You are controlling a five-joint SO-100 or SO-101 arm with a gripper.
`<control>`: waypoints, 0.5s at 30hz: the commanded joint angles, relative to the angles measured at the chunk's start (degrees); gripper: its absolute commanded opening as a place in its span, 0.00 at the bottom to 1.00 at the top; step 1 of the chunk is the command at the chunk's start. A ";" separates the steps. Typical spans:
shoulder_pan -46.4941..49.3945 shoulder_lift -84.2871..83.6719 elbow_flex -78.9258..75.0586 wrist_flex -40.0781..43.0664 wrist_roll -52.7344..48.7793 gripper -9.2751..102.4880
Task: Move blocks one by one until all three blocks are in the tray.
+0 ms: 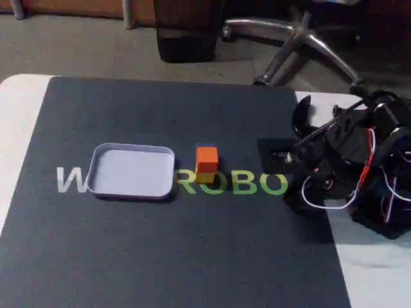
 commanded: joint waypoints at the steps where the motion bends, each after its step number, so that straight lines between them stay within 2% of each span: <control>1: 0.35 0.26 -0.18 0.18 -0.18 0.01; 11: 0.00 0.26 -0.18 0.18 -0.62 0.01; 15: 3.78 0.09 -0.18 0.00 -7.65 0.01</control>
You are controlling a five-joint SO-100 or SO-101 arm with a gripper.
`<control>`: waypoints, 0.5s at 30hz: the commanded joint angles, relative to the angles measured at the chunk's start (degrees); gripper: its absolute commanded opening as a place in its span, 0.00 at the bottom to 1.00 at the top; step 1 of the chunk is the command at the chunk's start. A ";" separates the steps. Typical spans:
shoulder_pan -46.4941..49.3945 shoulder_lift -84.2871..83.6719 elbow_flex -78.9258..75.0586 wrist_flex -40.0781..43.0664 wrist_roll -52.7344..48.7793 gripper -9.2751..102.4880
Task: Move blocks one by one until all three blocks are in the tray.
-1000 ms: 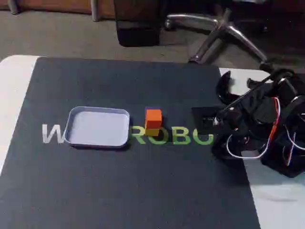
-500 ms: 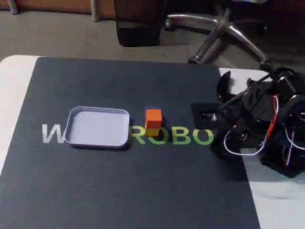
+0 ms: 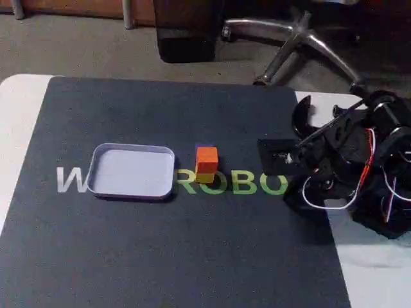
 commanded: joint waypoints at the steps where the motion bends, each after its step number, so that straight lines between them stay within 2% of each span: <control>1: 2.11 0.09 -0.18 -0.97 -4.31 0.01; 8: 4.13 0.09 -6.50 -8.26 -3.96 0.01; 15: 2.29 -4.04 -21.71 -1.93 0.70 0.04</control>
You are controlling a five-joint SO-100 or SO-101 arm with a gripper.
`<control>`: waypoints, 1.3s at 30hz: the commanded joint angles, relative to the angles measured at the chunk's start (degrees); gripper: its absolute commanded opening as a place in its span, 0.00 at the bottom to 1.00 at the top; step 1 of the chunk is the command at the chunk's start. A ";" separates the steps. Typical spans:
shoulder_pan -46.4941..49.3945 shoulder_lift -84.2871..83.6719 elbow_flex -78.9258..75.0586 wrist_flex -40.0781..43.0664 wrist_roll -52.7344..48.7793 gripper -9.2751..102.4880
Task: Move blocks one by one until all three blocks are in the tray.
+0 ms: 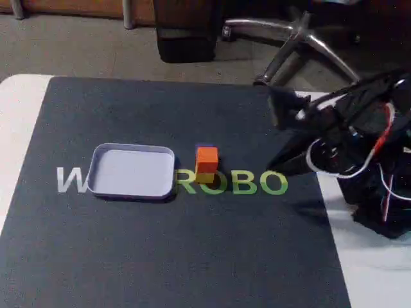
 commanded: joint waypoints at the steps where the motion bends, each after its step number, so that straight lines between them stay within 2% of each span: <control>1: -0.88 -7.03 -10.46 2.72 1.67 0.04; 10: -3.16 -50.54 -45.00 6.15 11.25 0.04; 16: -0.70 -68.91 -58.10 3.34 21.71 0.04; 26: 6.33 -82.79 -59.06 -1.05 19.86 0.06; 30: 8.17 -83.94 -58.71 -1.58 17.93 0.10; 34: 8.96 -83.94 -56.51 -2.99 16.35 0.18; 39: 10.28 -85.96 -55.02 -4.57 13.71 0.19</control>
